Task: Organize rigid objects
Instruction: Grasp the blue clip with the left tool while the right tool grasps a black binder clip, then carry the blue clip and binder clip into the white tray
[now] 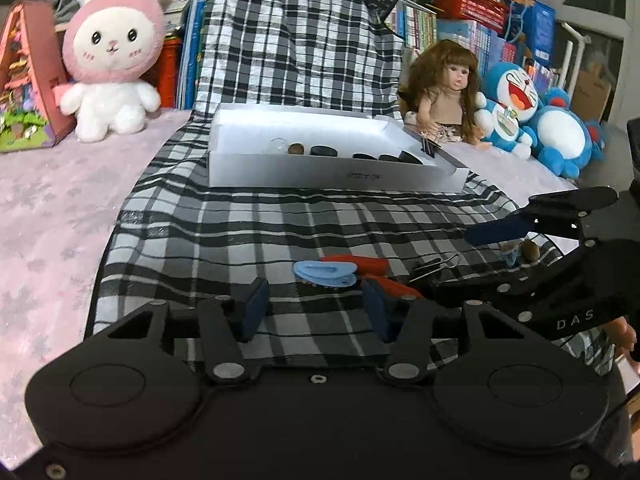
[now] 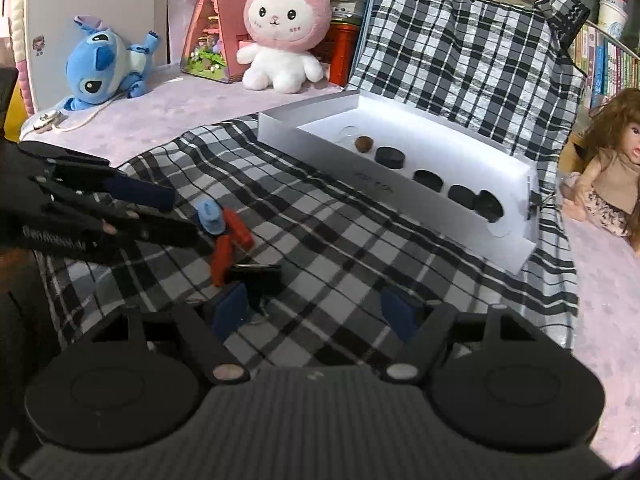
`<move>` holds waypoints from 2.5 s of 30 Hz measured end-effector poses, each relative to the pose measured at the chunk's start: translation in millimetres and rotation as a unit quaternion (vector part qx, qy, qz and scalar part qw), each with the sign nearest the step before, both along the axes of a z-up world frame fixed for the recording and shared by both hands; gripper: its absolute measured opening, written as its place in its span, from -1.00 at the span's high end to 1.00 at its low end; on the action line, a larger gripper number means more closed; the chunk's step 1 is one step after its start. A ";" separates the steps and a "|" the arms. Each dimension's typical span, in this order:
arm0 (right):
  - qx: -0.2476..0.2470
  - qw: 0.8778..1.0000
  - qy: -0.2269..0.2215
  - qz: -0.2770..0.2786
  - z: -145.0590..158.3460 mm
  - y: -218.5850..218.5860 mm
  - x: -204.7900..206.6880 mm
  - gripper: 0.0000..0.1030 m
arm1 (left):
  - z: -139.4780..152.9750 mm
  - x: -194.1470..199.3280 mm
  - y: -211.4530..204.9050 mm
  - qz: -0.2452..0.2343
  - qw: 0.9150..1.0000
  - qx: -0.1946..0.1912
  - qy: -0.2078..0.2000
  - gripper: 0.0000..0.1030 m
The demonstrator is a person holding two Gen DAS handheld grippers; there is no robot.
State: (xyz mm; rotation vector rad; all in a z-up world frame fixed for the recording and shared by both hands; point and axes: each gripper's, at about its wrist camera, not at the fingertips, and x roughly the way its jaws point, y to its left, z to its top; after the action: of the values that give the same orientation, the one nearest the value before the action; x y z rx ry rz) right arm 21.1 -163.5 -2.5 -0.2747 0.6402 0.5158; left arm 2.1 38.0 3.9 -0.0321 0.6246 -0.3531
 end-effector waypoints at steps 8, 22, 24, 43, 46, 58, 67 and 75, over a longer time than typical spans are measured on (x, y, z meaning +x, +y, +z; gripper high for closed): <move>0.029 0.999 0.006 -0.027 -3.6 8.9 -2.3 -0.42 | -4.6 11.9 -9.8 0.019 1.000 0.007 -0.012 0.04; 0.068 0.997 0.006 -0.046 -3.9 21.4 -0.3 0.27 | -6.5 13.2 -7.4 0.029 0.999 -0.009 -0.017 0.31; 0.072 0.996 0.002 -0.054 -2.9 19.7 -0.7 0.28 | -4.3 14.1 -6.5 0.034 0.999 -0.009 -0.017 0.31; 0.141 0.971 0.026 -0.190 48.2 -34.7 60.1 0.28 | 58.4 86.1 10.4 0.061 0.998 -0.024 -0.028 0.31; 0.150 0.966 0.032 -0.207 57.0 -41.9 77.8 0.28 | 66.4 109.5 9.7 0.060 0.998 -0.029 -0.020 0.31; 0.153 0.951 0.080 -0.255 59.1 -51.5 149.4 0.28 | 57.1 204.3 2.3 0.069 0.995 -0.045 0.062 0.31; 0.151 0.950 0.107 -0.250 39.9 -32.8 175.9 0.28 | 32.6 233.8 -9.1 0.090 0.992 -0.029 0.089 0.31; 0.142 0.951 0.113 -0.249 26.8 -18.7 191.3 0.28 | 18.4 241.1 -12.9 0.093 0.992 -0.023 0.087 0.31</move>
State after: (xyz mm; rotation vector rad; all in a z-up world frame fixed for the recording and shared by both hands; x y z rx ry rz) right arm 212.4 -182.2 24.4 0.2217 0.8158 0.1462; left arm 243.2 25.0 22.3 -0.1654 0.7801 -0.1853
